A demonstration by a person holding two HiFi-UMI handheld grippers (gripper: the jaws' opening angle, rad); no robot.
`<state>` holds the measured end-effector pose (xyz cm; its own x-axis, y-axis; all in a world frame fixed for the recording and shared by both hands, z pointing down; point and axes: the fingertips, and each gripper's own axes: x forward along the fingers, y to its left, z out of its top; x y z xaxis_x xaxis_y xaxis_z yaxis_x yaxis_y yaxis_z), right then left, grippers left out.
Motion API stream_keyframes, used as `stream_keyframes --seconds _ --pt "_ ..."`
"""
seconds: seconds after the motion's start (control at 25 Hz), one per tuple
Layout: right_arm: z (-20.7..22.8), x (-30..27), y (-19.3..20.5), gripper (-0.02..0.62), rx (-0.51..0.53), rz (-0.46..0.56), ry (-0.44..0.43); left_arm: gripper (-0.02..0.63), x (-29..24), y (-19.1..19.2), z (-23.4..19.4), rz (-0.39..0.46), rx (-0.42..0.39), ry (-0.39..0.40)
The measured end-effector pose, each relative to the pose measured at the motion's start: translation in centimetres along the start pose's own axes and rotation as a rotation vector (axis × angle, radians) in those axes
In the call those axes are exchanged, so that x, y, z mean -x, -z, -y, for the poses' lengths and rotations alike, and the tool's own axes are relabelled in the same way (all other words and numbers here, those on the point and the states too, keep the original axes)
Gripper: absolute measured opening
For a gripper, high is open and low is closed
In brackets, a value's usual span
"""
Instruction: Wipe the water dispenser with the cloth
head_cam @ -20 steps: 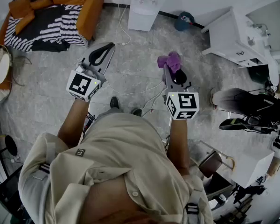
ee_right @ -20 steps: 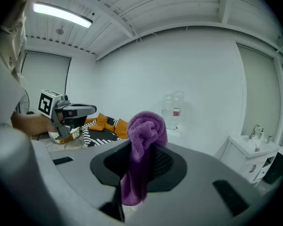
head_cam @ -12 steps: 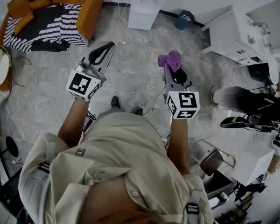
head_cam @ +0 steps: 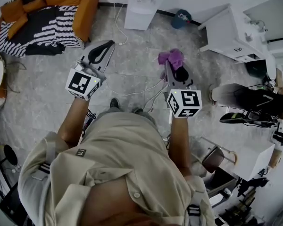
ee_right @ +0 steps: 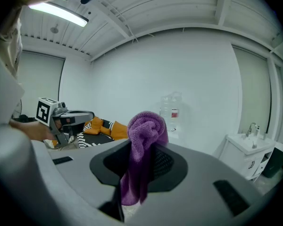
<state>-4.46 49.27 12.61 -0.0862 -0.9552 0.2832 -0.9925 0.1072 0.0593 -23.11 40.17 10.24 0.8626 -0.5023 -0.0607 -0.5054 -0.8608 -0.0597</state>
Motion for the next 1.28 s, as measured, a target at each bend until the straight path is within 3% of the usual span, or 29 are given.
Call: stream_keyframes --seconds 0.36,0.76,1.28 --pt "1.7 -1.7 0.1 0.097 -0.002 -0.023 0.009 0.026 -2.2 1.3 -0.1 -0.009 0.026 0.017" --pt "6.5 -11.6 0.1 0.097 -0.043 -0.025 -0.098 0.026 -6.9 3.1 -5.5 -0.074 0.014 -0.112" --pt "17.1 -23.1 -1.4 0.097 -0.054 -0.028 -0.252 0.026 -19.5 4.0 -8.3 -0.144 -0.012 -0.237"
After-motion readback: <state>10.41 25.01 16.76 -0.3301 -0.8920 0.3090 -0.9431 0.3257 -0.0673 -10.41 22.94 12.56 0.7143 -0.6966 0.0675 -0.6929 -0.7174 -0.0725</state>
